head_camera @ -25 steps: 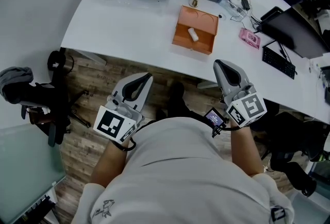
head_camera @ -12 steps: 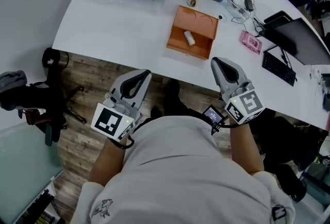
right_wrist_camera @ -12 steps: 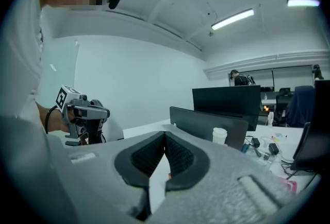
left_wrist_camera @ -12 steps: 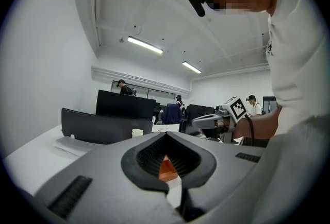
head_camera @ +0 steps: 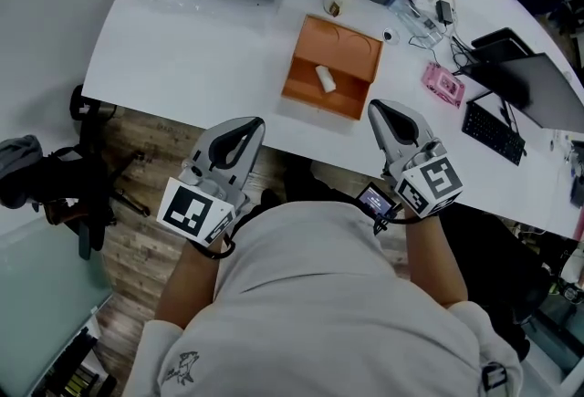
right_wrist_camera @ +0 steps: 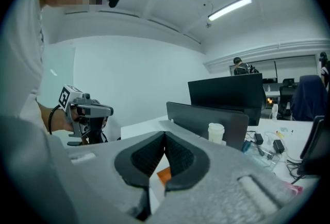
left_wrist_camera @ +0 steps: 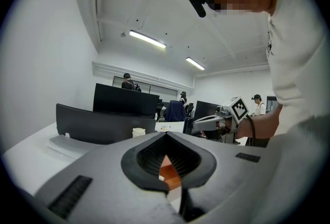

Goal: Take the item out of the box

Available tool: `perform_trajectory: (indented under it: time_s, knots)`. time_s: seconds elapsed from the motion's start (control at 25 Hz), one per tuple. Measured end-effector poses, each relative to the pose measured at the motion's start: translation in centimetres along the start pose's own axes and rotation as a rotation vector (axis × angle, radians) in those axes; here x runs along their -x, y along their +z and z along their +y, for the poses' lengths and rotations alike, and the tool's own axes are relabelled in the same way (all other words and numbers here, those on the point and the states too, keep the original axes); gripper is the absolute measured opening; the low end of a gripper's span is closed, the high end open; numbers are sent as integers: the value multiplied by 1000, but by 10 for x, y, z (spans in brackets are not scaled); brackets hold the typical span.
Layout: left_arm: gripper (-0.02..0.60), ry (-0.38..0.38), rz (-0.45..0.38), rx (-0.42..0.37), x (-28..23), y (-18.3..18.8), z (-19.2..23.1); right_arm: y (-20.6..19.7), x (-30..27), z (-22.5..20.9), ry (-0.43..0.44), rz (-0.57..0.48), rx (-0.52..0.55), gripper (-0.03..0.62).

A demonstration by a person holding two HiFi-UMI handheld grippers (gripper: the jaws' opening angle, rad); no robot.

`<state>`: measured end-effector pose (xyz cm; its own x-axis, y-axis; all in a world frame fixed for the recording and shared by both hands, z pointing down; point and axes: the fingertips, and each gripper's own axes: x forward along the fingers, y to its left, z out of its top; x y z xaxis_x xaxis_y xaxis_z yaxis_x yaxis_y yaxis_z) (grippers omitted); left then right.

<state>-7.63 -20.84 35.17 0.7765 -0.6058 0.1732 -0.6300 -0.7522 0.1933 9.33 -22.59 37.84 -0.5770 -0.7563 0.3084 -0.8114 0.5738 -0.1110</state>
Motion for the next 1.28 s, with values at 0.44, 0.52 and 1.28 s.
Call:
perform_trajectory:
  time_s: [0.44,0.52,1.28]
  knots:
    - [-2,-4,32,-15,-69,-3,-6,-11,-6,-51,51,2,-22,3]
    - [-2,-11,42,-19,-76,-6,-6,-14,-7,-55,54,6,-28,3]
    - [-2,-120,124,12,-137,-52,23,-57,-53,-83,44,109,-101,3]
